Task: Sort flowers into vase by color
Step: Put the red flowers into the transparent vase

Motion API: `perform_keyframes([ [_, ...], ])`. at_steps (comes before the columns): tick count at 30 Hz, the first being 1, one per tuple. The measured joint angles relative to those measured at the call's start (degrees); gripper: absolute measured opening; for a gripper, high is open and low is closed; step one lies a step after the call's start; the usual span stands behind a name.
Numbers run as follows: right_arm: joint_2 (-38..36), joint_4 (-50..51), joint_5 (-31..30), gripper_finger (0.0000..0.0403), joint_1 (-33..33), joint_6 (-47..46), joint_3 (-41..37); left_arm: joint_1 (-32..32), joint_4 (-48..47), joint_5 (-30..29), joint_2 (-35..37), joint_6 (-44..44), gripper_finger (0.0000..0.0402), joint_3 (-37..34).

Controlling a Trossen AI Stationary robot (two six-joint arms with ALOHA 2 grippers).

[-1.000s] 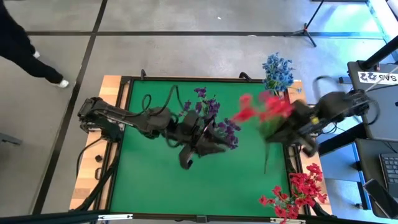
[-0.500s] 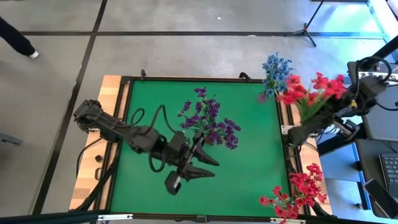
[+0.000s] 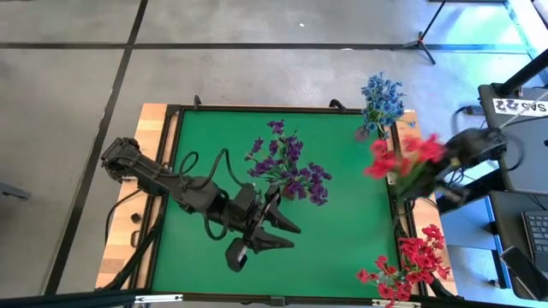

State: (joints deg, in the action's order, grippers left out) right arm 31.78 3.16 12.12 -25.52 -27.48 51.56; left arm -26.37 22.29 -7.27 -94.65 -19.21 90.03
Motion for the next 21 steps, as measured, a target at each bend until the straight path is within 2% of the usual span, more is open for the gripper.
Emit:
perform_keyframes([
  [2, 0.08, -5.59, -0.01, 0.0010, 0.00, -2.72, -4.67, -0.53, -0.40, -0.01, 0.00, -0.01, 0.0143, -0.01],
  [5, 0.62, -8.93, 0.68, 0.0010, -0.04, -6.25, -9.13, -1.29, -0.40, -0.14, 0.00, 0.22, 0.0143, -0.01],
  [11, 1.89, -9.07, 0.84, 0.0010, -4.89, -6.17, -10.59, -1.59, -2.27, -0.35, 0.00, 0.30, 0.0143, -0.01],
  [15, 3.34, -8.56, -2.42, 0.0010, -10.18, -3.93, -10.55, -1.56, -3.30, -0.38, -0.02, 0.30, 0.0143, -0.07],
  [21, 5.36, -5.20, -11.16, 0.0010, -17.71, -1.87, -10.83, -1.13, -3.42, -0.57, -0.02, 0.34, 0.0143, -0.07],
])
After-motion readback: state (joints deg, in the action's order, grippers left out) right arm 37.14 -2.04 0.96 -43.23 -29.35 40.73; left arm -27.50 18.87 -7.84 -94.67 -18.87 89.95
